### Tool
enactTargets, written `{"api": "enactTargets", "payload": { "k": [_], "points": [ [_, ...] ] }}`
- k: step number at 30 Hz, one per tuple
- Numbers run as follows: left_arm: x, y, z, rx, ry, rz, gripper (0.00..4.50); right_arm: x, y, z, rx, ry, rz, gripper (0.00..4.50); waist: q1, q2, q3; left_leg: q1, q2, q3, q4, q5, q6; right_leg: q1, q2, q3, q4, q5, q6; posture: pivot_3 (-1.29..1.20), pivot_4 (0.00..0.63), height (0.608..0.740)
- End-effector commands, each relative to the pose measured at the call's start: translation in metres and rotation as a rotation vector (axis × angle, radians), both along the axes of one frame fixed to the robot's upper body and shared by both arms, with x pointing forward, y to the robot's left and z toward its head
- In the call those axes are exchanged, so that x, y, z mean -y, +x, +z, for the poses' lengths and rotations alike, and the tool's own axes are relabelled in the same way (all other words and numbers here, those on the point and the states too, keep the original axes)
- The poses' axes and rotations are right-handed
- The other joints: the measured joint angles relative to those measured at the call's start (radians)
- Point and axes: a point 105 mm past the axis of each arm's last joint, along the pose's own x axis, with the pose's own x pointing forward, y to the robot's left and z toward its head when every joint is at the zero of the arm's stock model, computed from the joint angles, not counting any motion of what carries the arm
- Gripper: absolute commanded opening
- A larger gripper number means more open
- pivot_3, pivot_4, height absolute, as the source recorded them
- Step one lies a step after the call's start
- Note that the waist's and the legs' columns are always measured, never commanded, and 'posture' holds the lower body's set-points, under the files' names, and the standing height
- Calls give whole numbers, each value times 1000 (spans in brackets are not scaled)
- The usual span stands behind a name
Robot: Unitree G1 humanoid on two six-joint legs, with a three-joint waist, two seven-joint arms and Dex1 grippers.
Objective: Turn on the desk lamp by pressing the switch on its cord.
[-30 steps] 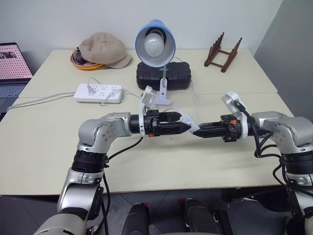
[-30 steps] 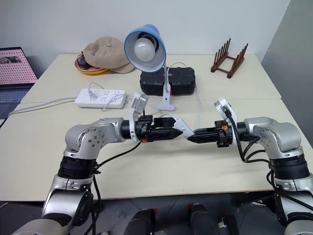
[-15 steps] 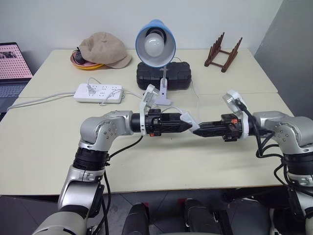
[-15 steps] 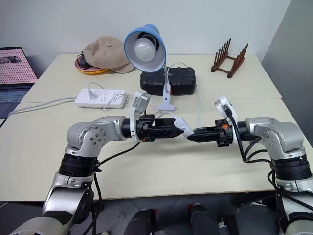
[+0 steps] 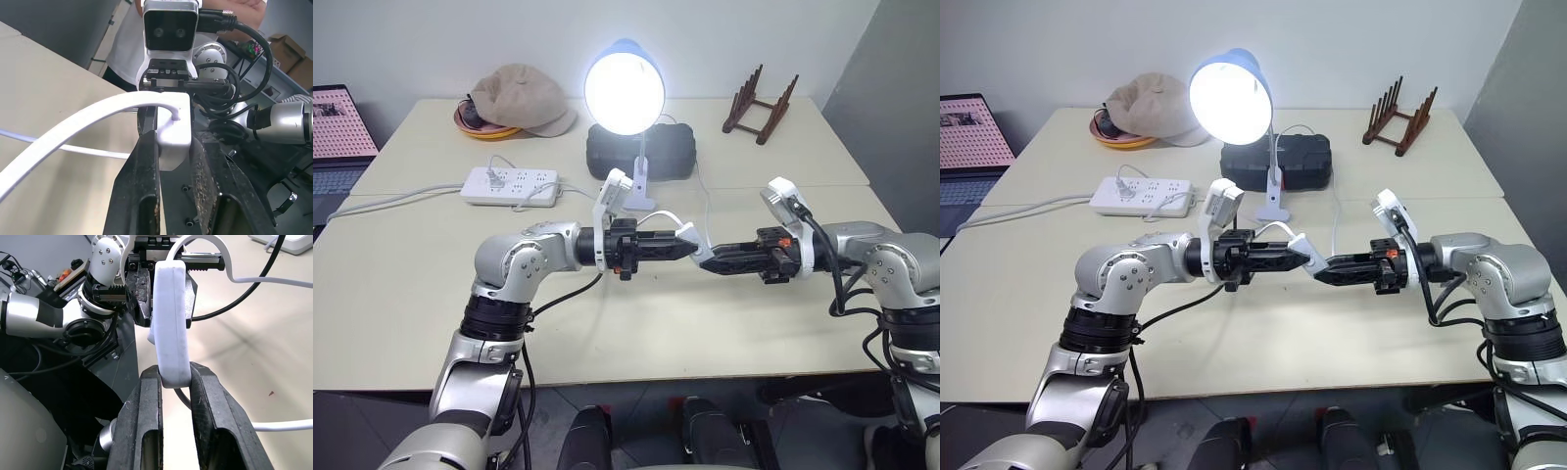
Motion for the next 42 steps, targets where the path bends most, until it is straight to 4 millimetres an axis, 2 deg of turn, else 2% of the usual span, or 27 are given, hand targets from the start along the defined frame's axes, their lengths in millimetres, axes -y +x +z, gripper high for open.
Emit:
{"api": "enactTargets", "payload": {
  "k": [1, 7, 10, 12, 16, 19, 23, 27, 29, 32, 35, 38, 40, 42],
  "points": [
    [-2, -5, 10, 22, -21, -14, 523, 0, -3, 4, 37, -5, 9, 398, 0, 0, 0, 0, 0, 0, 0, 0, 0, 0, 0, 0, 0, 0, 0, 0, 150, 740],
    [-2, -9, 7, 21, -6, -22, 522, 1, 0, 3, 55, -19, 4, 398, 0, 0, 0, 0, 0, 0, 0, 0, 0, 0, 0, 0, 0, 0, 0, 0, 150, 740],
    [-2, 0, 2, 20, 14, 43, 522, 1, 2, 3, 65, -22, 2, 398, 0, 0, 0, 0, 0, 0, 0, 0, 0, 0, 0, 0, 0, 0, 0, 0, 150, 740],
    [-4, -3, 1, 16, 10, 23, 1223, 2, 3, 4, 70, -21, 2, 398, 0, 0, 0, 0, 0, 0, 0, 0, 0, 0, 0, 0, 0, 0, 0, 0, 150, 740],
    [-9, -4, -3, 34, 39, 30, 1966, 3, 7, 5, 79, -19, -11, 398, -1, 0, 0, 0, 0, 0, 0, 0, 0, 0, 0, 0, 0, 0, 0, 0, 150, 740],
    [-24, -3, -10, 93, 103, 81, 2559, 3, 12, 0, 78, -34, -15, 398, -1, 0, 0, 0, 0, 0, 0, 0, 0, 0, 0, 0, 0, 0, 0, 0, 150, 740],
    [-44, 0, -8, 186, 159, 167, 3319, 5, 31, -7, 154, -92, -57, 398, -5, 0, 0, 0, 0, 1, -1, 0, 0, -2, 0, 0, 0, 0, 0, 0, 150, 740],
    [-53, -2, -4, 319, 229, 203, 4038, 9, 54, -24, 269, -243, -97, 398, -2, 0, 0, -1, 0, 1, -1, 0, 0, -2, 0, 1, -1, -1, -2, 0, 150, 740],
    [-57, -2, 0, 411, 268, 240, 4377, 13, 72, -38, 351, -353, -126, 398, -2, 0, 0, -1, 0, 1, -1, 0, 0, -2, 0, 1, -1, -1, -2, 0, 150, 740],
    [-63, -4, 2, 546, 343, 273, 4463, 19, 90, -64, 418, -523, -129, 398, -2, -1, 0, -1, 0, 1, -1, 0, 0, -2, 0, 1, -2, 0, -1, 0, 150, 740],
    [-67, -4, -2, 580, 378, 286, 4463, 24, 100, -75, 437, -578, -153, 398, -1, -1, 0, -2, 1, 2, -3, 0, 0, -3, 0, 1, -2, 0, -1, 0, 150, 740],
    [-72, -2, -6, 588, 397, 305, 4463, 26, 103, -78, 453, -582, -144, 398, -1, -1, 0, -2, 1, 2, -3, 0, 0, -3, 0, 1, -2, 0, -1, 0, 150, 740],
    [-73, -2, -7, 585, 394, 310, 4500, 27, 102, -79, 444, -570, -139, 1097, -1, -1, 0, -2, 1, 2, -3, 0, 0, -3, 0, 1, -1, 0, 0, 0, 150, 740],
    [-74, -1, -8, 586, 400, 310, 4500, 29, 99, -78, 428, -546, -126, 1364, 1, -1, 0, -1, 1, 2, -3, 0, 0, -3, 0, 1, 0, 0, -1, 0, 150, 740]
  ]
}}
